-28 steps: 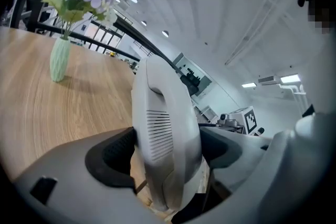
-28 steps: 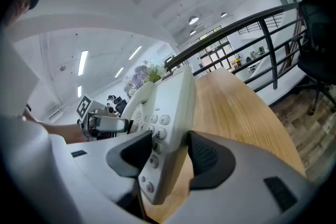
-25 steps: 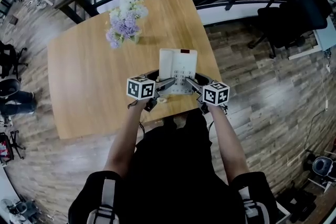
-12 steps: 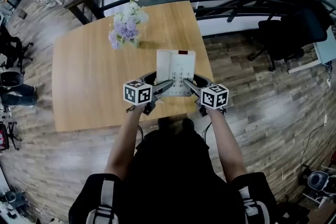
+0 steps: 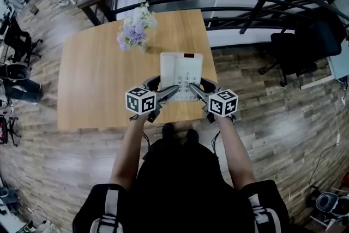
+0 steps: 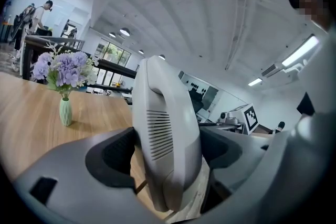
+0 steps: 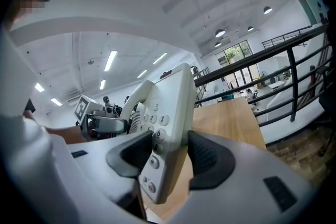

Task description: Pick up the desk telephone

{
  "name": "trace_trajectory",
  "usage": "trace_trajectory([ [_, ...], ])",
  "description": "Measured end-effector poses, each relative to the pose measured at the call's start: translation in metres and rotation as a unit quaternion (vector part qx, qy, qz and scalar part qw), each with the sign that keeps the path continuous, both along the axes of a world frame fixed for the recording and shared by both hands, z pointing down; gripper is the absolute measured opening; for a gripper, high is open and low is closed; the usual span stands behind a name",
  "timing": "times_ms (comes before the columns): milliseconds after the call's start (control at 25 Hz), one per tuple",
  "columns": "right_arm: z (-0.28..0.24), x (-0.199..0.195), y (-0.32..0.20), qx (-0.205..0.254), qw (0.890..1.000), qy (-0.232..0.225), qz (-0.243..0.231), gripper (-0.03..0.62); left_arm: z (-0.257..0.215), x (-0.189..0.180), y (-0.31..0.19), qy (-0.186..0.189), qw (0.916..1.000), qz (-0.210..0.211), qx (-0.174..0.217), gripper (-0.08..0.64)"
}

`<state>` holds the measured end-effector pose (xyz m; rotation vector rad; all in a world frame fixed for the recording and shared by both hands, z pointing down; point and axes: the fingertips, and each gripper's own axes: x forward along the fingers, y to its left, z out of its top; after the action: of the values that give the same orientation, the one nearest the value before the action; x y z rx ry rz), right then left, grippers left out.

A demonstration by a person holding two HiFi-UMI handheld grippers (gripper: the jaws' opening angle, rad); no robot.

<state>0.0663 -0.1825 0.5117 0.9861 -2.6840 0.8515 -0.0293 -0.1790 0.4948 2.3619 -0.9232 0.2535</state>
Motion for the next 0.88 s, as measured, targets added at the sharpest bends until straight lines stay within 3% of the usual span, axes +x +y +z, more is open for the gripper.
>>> trace_trajectory([
  [400, -0.022, 0.008, 0.014, 0.044, 0.998, 0.004, -0.04, 0.224, -0.018, 0.008, 0.023, -0.012, 0.999, -0.034, 0.026, 0.387],
  [880, -0.015, 0.029, 0.038, 0.042, 0.996, -0.009, -0.076, 0.224, -0.016, 0.032, 0.054, -0.025, 0.9967, -0.07, 0.034, 0.387],
])
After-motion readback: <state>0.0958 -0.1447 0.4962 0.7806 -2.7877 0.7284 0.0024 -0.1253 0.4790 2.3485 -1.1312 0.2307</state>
